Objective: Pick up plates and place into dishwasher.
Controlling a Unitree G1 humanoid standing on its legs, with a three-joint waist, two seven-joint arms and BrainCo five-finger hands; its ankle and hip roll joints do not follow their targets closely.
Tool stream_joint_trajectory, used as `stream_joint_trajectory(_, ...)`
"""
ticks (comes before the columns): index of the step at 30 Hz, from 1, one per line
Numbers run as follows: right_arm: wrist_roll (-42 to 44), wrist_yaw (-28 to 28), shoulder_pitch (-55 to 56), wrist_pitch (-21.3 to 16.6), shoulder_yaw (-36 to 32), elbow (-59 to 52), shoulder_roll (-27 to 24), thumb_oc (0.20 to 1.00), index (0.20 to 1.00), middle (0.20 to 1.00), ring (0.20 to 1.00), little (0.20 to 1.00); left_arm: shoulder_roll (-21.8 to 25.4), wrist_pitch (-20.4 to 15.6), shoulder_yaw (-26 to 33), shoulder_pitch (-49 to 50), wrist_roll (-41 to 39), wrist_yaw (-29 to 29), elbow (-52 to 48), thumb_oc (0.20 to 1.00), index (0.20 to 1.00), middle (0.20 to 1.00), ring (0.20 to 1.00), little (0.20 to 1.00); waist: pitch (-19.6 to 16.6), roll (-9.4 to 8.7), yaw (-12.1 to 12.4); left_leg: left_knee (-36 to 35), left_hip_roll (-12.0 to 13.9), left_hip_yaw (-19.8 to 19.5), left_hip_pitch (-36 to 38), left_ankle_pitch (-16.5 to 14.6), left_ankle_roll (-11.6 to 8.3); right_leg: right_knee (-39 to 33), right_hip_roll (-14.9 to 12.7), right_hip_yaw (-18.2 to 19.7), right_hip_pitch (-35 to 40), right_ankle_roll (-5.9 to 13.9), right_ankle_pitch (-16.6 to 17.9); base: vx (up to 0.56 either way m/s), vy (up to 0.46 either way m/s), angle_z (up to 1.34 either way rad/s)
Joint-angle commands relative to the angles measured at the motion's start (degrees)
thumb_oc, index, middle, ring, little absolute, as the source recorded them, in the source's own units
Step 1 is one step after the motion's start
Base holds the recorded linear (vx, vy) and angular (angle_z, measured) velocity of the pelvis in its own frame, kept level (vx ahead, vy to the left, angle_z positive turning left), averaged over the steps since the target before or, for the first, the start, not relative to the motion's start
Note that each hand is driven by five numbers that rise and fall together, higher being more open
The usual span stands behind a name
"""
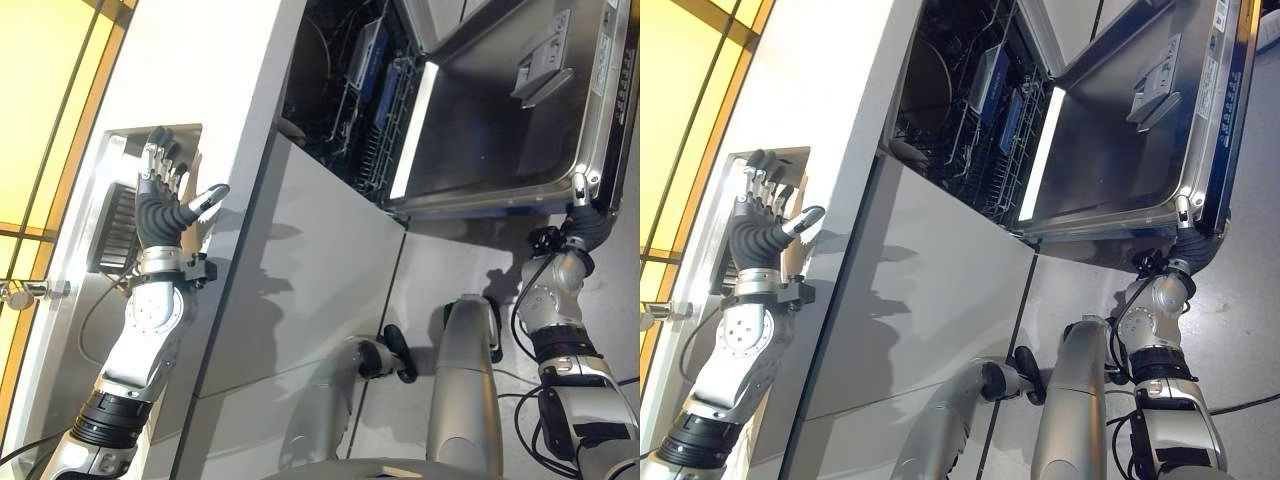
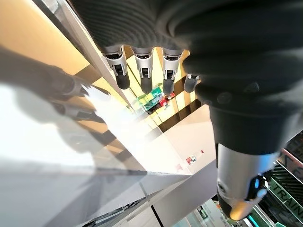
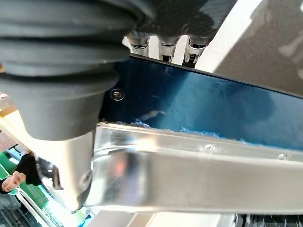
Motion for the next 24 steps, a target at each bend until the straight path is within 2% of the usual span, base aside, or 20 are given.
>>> stream_joint_trajectory(1,-4.22,14.96,-12.74,6.85,5.37,-14.96,-6.25,1.0,1.0,1.0,1.0,1.0,-0.93,0.11,-0.12,-1.14,-3.23,-1.39,1.99,1.0,1.0,1.0,1.0,1.0,7.71,3.9,0.03,1.43,-1.8,0.67,0.74,-1.61,2.23,-5.84,1.91,-3.45,4.2,-1.7,2.13,-0.03,0.025,-0.09)
stream_joint_trajectory(5,-3.32,19.99,-12.12,12.16,9.35,-19.38,-6.79,1.0,1.0,1.0,1.0,1.0,-0.09,0.35,1.15,-2.15,-4.74,-2.54,3.11,1.0,1.0,1.0,1.0,1.0,7.42,2.53,0.72,-1.96,-1.88,-0.23,2.34,0.21,2.02,-8.83,2.41,-4.01,6.29,-1.64,3.24,-0.02,0.036,-0.11)
stream_joint_trajectory(8,-3.55,22.32,-12.1,13.43,11.46,-21.96,-6.59,1.0,1.0,1.0,1.0,1.0,0.4,0.59,1.87,-2.58,-5.67,-3.0,3.55,1.0,1.0,1.0,1.0,1.0,7.05,1.72,1.63,-4.84,-2.19,-1.04,3.78,1.71,2.0,-11.08,2.79,-4.74,8.33,-1.66,3.98,-0.04,0.046,-0.06)
stream_joint_trajectory(9,-3.89,22.73,-11.94,13.41,11.98,-22.56,-6.39,1.0,1.0,1.0,1.0,1.0,0.67,0.8,2.24,-2.61,-6.03,-3.24,3.81,1.0,1.0,1.0,1.0,1.0,7.02,1.5,1.87,-6.45,-2.14,-0.81,4.06,3.66,2.42,-12.73,2.73,-5.36,8.85,-2.02,5.94,-0.07,0.046,-0.06)
stream_joint_trajectory(16,-4.44,23.22,-10.69,12.62,11.75,-23.47,-6.21,1.0,1.0,1.0,1.0,1.0,1.78,-0.33,4.34,-0.42,-5.84,-5.37,4.23,1.0,1.0,1.0,1.0,1.0,4.81,-0.76,5.11,-12.21,-3.13,-4.64,9.66,5.37,2.46,-18.12,2.5,-7.76,16.25,-1.81,6.54,0.03,0.037,0.08)
stream_joint_trajectory(20,-4.56,23.09,-8.01,11.3,11.06,-24.89,-4.52,1.0,1.0,1.0,1.0,1.0,1.79,0.33,5.52,1.16,-4.92,-6.6,4.22,1.0,1.0,1.0,1.0,1.0,2.59,-3.28,7.29,-13.97,-3.46,-6.98,12.48,5.42,2.49,-21.48,2.11,-9.88,21.33,-1.7,6.96,0.07,-0.038,0.22)
stream_joint_trajectory(24,-4.78,23.62,-5.52,9.85,11.16,-25.07,-2.57,1.0,1.0,1.0,1.0,1.0,2.59,-0.59,6.11,1.72,-3.16,-8.74,3.53,1.0,1.0,1.0,1.0,1.0,0.36,-6.04,9.38,-16.54,-3.69,-9.13,15.81,5.74,2.54,-25.68,1.92,-12.34,26.93,-1.56,7.82,0.08,-0.07,0.28)
